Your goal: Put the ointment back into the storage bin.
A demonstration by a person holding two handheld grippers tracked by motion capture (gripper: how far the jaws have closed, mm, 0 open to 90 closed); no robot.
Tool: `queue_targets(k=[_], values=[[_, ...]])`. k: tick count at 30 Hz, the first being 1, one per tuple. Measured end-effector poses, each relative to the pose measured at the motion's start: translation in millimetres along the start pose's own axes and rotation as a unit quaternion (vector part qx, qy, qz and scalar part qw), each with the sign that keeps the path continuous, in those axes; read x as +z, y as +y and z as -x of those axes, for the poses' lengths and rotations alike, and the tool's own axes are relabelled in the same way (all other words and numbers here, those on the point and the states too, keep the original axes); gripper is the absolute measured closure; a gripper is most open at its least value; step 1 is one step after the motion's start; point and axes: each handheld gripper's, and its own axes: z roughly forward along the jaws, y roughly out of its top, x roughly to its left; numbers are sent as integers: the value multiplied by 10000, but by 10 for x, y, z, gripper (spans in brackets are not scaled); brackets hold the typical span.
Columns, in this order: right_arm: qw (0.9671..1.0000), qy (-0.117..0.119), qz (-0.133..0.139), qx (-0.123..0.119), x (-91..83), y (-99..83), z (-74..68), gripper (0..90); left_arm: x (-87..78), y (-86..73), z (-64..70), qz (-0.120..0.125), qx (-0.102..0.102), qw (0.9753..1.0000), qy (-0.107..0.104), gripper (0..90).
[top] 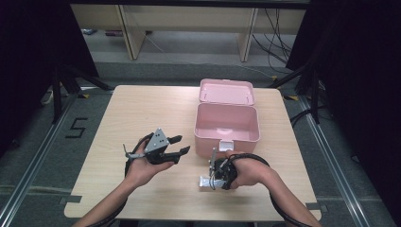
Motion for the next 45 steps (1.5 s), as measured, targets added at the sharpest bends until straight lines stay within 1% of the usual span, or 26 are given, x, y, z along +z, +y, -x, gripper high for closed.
queue_targets(k=[2, 4, 5, 10, 12, 13, 14, 15, 16, 18, 19, 21, 22, 25, 28, 29, 30, 31, 33, 36, 37, 38, 41, 43, 44, 45], values=[[9995, 15, 154, -277, 19, -13, 40, 720, 2, -2, 0, 1, -3, 10000, -4, 487], [9999, 18, 96, -51, -4, -16, 9, 720, 1, -2, 0, 3, -5, 10000, -3, 487], [9999, 71, -31, 139, -18, -24, -11, 720, 1, -2, 0, 5, -5, 10000, -2, 487], [9996, 54, 192, -175, -42, -43, 34, 720, 3, 1, -2, 4, -3, 10000, 0, 486], [9997, 28, 201, -94, -84, -50, 23, 720, 4, -1, -1, 2, -5, 10000, -2, 486], [9999, 70, 72, 92, -109, -61, 4, 720, 5, -2, -4, 1, 23, 10000, -10, 486], [9998, 89, 66, 151, -133, -65, -2, 720, 5, -3, -2, 3, 18, 10000, -10, 486], [9997, 58, 224, -84, -130, -77, 35, 720, 5, -6, 1, 4, -15, 10000, -2, 487], [9998, 88, 90, 130, -164, -80, 8, 720, 4, -7, 1, 4, -11, 10000, -2, 486], [9998, 79, 208, -3, -179, -98, 29, 720, 4, -9, 1, 3, -16, 10000, -2, 486], [9998, 90, 125, 126, -208, -107, 13, 720, 3, -11, 1, 1, -17, 10000, -5, 486], [9997, 98, 216, -39, -227, -119, 36, 720, 5, -13, 0, 1, -23, 10000, -2, 487], [9997, 114, 182, 71, -252, -129, 28, 720, 6, -13, -2, -3, -20, 10000, -2, 486], [9997, 114, 191, 108, -310, -150, 33, 720, 5, -13, -5, -7, -17, 10000, 3, 486], [9993, 42, 327, -161, -347, -174, 80, 720, 4, -13, -7, -20, -7, 10000, 3, 486], [9996, 56, 288, 33, -376, -186, 62, 720, 4, -14, -8, -21, -6, 10000, 4, 486], [9996, 64, 259, 101, -408, -186, 56, 720, 4, -13, -9, -22, -2, 10000, 5, 486], [9994, 27, 346, -61, -417, -194, 81, 720, 4, -14, -8, -23, -5, 10000, 4, 486], [9994, -7, 329, 83, -481, -213, 68, 720, 4, -14, -11, -31, 29, 10000, -6, 486], [9992, -27, 408, -33, -505, -229, 92, 720, 12, -22, -7, 2, -6, 10000, -36, 486], [9993, -21, 378, 23, -525, -237, 91, 720, 12, -23, -7, -2, -8, 10000, -35, 486], [9992, -36, 402, -77, -537, -241, 110, 720, 12, -23, -8, -4, -6, 10000, -35, 486], [9992, -44, 404, 8, -572, -267, 120, 720, 8, -19, -12, -12, -2, 10000, -17, 485], [9990, -80, 446, -62, -586, -276, 138, 720, 2, -16, -9, -36, -13, 10000, 8, 486], [9992, -67, 391, 35, -601, -275, 125, 720, 3, -15, -12, -46, 23, 10000, -3, 486], [9993, -57, 365, 22, -615, -277, 127, 720, 13, -20, -11, -6, -12, 10000, -33, 485]])
